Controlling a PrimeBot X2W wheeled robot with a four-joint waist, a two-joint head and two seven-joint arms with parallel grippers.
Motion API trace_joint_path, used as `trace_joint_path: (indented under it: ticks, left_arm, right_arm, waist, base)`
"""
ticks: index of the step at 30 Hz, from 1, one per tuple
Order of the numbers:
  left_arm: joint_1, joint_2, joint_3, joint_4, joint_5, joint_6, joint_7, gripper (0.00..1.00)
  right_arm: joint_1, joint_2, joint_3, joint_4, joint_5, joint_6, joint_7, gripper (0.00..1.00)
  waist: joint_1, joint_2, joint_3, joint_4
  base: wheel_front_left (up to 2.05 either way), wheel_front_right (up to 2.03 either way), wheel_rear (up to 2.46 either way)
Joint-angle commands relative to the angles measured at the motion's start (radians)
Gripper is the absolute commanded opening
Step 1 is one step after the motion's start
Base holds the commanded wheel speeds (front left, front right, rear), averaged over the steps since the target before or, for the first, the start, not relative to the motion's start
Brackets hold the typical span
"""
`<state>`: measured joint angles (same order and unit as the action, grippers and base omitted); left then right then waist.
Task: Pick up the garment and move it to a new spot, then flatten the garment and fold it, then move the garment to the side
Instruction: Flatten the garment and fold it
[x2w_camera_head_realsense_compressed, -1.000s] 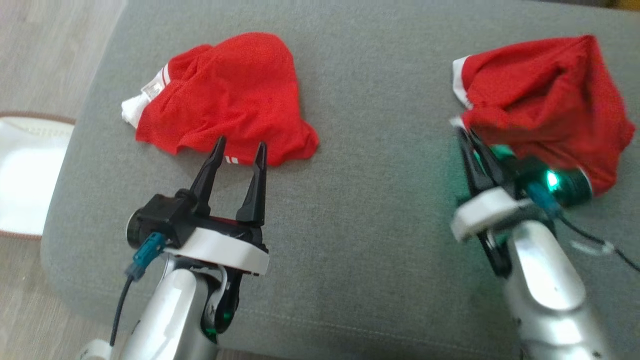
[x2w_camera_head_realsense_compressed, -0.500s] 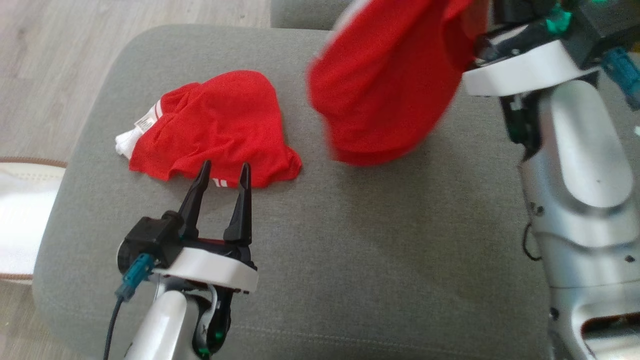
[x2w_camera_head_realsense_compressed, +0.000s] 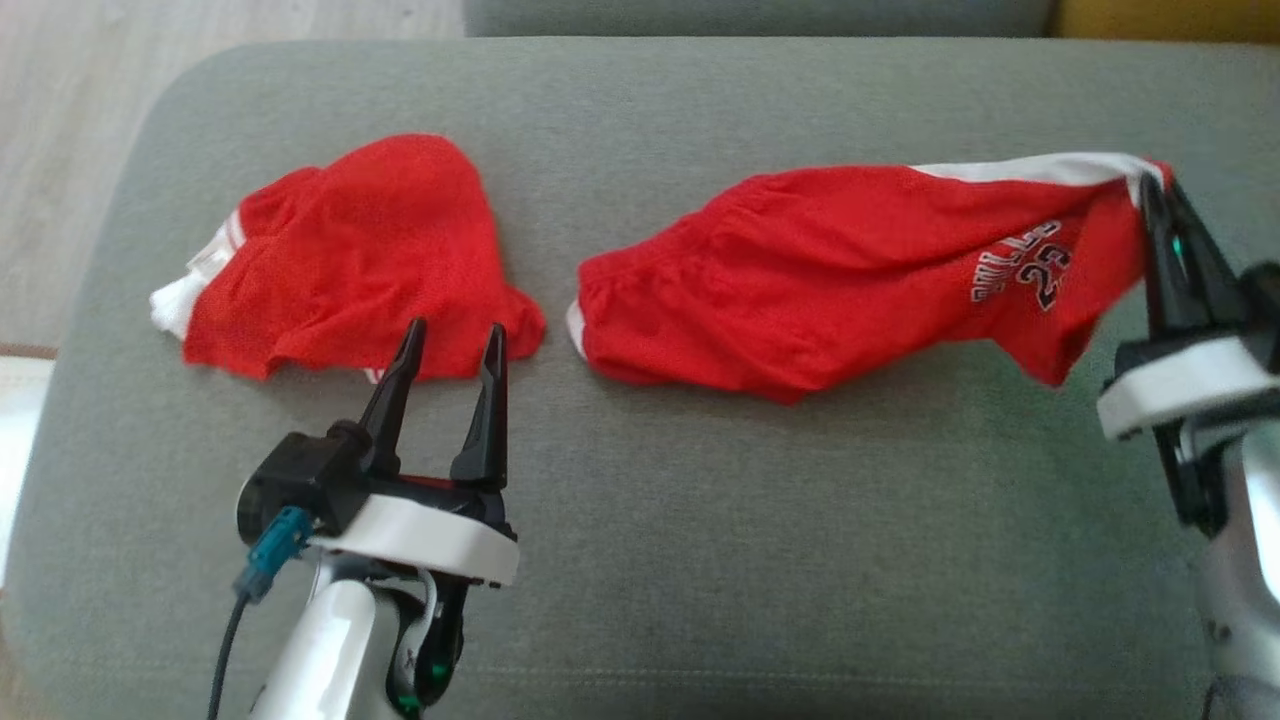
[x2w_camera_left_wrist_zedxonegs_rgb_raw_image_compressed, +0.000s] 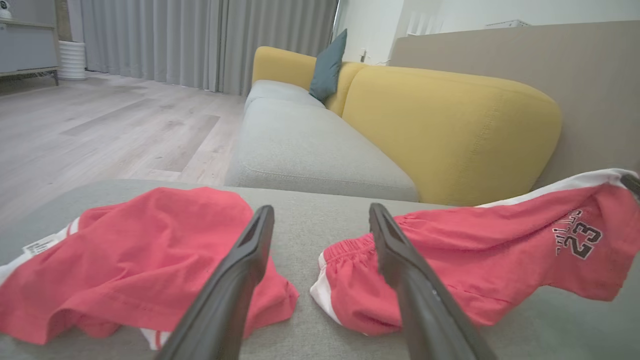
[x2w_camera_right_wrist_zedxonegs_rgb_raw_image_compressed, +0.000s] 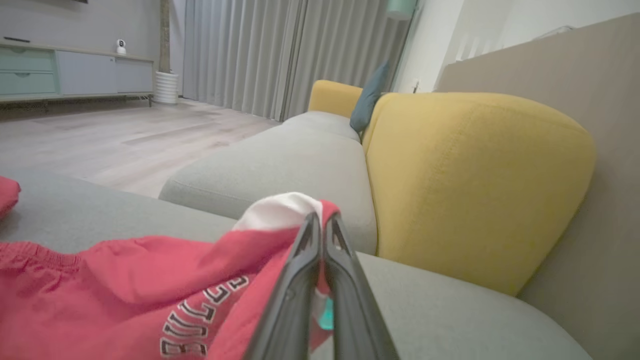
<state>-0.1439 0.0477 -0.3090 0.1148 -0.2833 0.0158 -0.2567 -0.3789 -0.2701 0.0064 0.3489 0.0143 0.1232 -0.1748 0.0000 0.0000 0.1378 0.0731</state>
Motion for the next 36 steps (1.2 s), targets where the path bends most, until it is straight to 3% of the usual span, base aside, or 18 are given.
trace_joint_path:
  ticks: [1,6,10,11,12,16,20,28,36]
  left_arm:
    - [-0.039,0.003,0.031,-0.030,0.009,-0.006,-0.005,1.00]
    - [-0.043,0.003,0.028,-0.025,0.019,-0.011,-0.005,1.00]
    - [-0.042,0.003,0.024,-0.022,0.022,-0.011,-0.005,1.00]
    - [-0.041,0.003,0.024,-0.021,0.022,-0.011,-0.005,1.00]
    - [-0.039,0.003,0.023,-0.020,0.022,-0.011,-0.005,1.00]
    - [-0.034,0.003,0.021,-0.016,0.022,-0.012,-0.005,1.00]
    - [-0.029,0.003,0.019,-0.014,0.020,-0.012,-0.005,1.00]
    - [-0.026,0.003,0.016,-0.037,0.011,-0.005,-0.005,1.00]
    - [-0.022,0.003,0.008,-0.042,0.002,-0.001,-0.005,1.00]
  right_arm:
    - [-0.017,-0.019,0.021,-0.053,0.007,0.008,-0.004,0.00]
    - [0.086,-0.011,-0.018,-0.062,0.016,0.008,0.025,0.00]
    - [0.164,0.039,-0.100,-0.030,0.000,0.008,0.080,0.00]
    - [0.179,0.054,-0.124,-0.023,-0.011,0.008,0.092,0.42]
    - [0.191,0.071,-0.149,-0.019,-0.023,0.008,0.097,1.00]
    - [0.211,0.146,-0.202,-0.033,-0.046,0.008,0.077,1.00]
    - [0.212,0.188,-0.144,-0.082,-0.024,0.008,0.002,1.00]
    - [0.247,0.216,0.007,-0.178,0.051,0.008,-0.061,1.00]
    - [0.240,0.219,0.029,-0.173,0.064,0.008,-0.065,1.00]
  waist:
    - [0.0000,0.0000,0.004,-0.019]
    - [0.0000,0.0000,-0.002,-0.052]
    - [0.0000,0.0000,-0.010,-0.066]
    - [0.0000,0.0000,-0.013,-0.068]
    - [0.0000,0.0000,-0.014,-0.070]
    - [0.0000,0.0000,-0.024,-0.072]
    - [0.0000,0.0000,-0.036,-0.069]
    - [0.0000,0.0000,-0.043,-0.046]
    - [0.0000,0.0000,-0.027,-0.015]
  base:
    - [0.00,0.00,0.00]
    - [0.00,0.00,0.00]
    - [0.00,0.00,0.00]
    - [0.00,0.00,0.00]
    - [0.00,0.00,0.00]
    - [0.00,0.00,0.00]
    - [0.00,0.00,0.00]
    - [0.00,0.00,0.00]
    - [0.00,0.00,0.00]
